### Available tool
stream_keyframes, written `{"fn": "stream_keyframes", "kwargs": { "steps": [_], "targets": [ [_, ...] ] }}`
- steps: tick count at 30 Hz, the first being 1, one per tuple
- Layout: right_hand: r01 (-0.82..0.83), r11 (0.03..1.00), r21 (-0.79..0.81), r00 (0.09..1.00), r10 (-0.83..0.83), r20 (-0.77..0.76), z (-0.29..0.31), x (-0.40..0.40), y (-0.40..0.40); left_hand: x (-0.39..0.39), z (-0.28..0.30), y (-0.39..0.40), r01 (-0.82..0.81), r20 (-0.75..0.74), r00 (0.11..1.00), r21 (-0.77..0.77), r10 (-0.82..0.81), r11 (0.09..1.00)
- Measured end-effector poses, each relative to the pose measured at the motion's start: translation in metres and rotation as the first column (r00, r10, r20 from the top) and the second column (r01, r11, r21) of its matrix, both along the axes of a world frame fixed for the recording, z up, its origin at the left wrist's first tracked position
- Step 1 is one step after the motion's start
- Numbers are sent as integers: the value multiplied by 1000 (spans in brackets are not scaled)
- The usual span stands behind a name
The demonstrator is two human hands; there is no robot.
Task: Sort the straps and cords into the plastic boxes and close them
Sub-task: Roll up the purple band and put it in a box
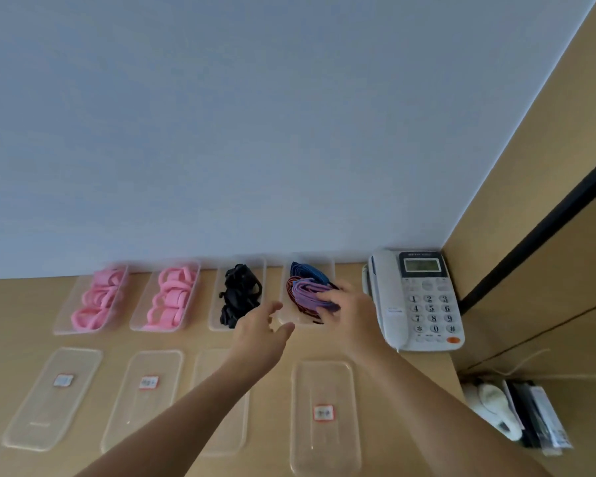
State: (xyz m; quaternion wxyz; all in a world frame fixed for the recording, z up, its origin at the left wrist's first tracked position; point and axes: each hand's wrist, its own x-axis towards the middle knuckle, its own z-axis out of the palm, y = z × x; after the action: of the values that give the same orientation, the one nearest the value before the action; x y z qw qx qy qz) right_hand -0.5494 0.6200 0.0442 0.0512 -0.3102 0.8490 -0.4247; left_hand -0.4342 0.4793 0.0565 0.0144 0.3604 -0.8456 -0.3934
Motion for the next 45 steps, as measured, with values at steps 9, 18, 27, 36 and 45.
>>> {"fn": "stream_keyframes", "kwargs": {
  "steps": [9,18,27,36,45],
  "targets": [
    [-110,966,234,974,152,-166,-18,6,-16,-20,-15,-18,203,40,979,-19,-202,979],
    [5,986,168,974,33,-226,-17,18,-21,-33,-21,-22,208,-15,977,-123,-211,970],
    [-20,910,415,957,138,-257,-36,20,-33,-36,-26,-35,210,-14,977,-109,-213,972],
    [65,901,430,929,102,-355,-29,22,-38,-35,-30,-37,391,8,913,-314,-409,865],
    [47,800,599,927,188,-325,-46,37,-31,-40,-41,-50,528,156,844,-411,-514,743]
  ]
}}
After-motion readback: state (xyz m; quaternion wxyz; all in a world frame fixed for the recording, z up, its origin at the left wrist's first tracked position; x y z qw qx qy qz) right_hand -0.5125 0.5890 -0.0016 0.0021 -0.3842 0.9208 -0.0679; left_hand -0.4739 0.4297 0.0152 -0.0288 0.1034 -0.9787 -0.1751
